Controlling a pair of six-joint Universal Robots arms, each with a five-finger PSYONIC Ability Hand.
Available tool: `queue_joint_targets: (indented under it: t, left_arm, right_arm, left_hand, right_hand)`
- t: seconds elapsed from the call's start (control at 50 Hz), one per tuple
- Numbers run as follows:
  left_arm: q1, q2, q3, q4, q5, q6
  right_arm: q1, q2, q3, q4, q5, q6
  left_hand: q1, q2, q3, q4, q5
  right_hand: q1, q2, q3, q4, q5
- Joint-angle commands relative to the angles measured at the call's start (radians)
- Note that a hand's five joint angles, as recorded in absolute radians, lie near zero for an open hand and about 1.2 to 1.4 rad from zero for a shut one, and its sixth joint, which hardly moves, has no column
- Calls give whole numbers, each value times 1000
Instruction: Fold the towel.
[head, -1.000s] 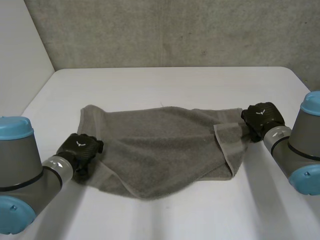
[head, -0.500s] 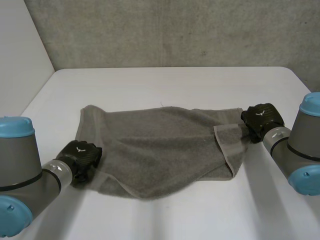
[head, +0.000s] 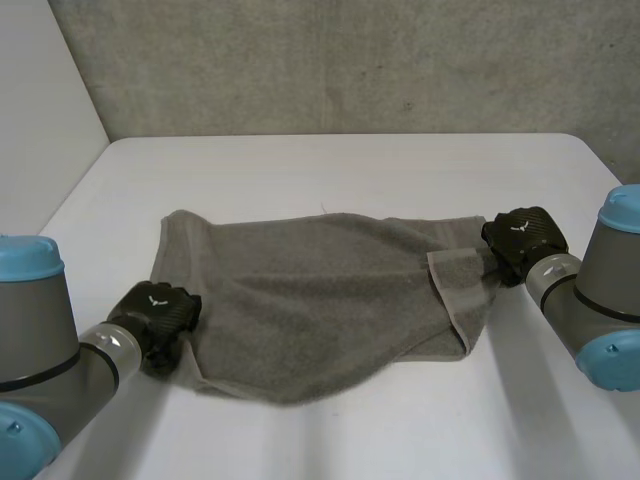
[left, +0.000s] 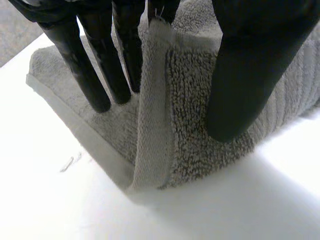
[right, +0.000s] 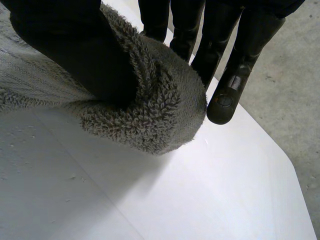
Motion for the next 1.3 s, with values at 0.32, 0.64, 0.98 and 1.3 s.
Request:
queue_joint_targets:
  t: [0.32, 0.64, 0.98, 1.3]
  left_arm:
    - [8, 115, -18, 22, -41, -21]
    - [15, 115, -24, 40, -43, -135]
    - [51, 200, -29, 36, -40, -181]
    - [69, 203, -30, 36, -35, -193]
  right_arm:
    - [-8, 0, -43, 55, 36, -12]
    - [-69, -176, -36, 237, -20, -2]
    - [-8, -284, 58, 348, -246, -247]
    - [68, -75, -28, 411, -246, -446]
  left_hand:
    - [742, 741, 741, 751, 754]
    - [742, 741, 741, 751, 754]
    - [742, 741, 741, 751, 754]
    - [742, 741, 741, 751, 754]
  right_hand:
    - [-255, -73, -73, -78, -53]
    - [-1193, -1011, -1011, -1016, -991]
    - [-936, -754, -754, -760, -734]
    - [-810, -628, -628, -633, -608]
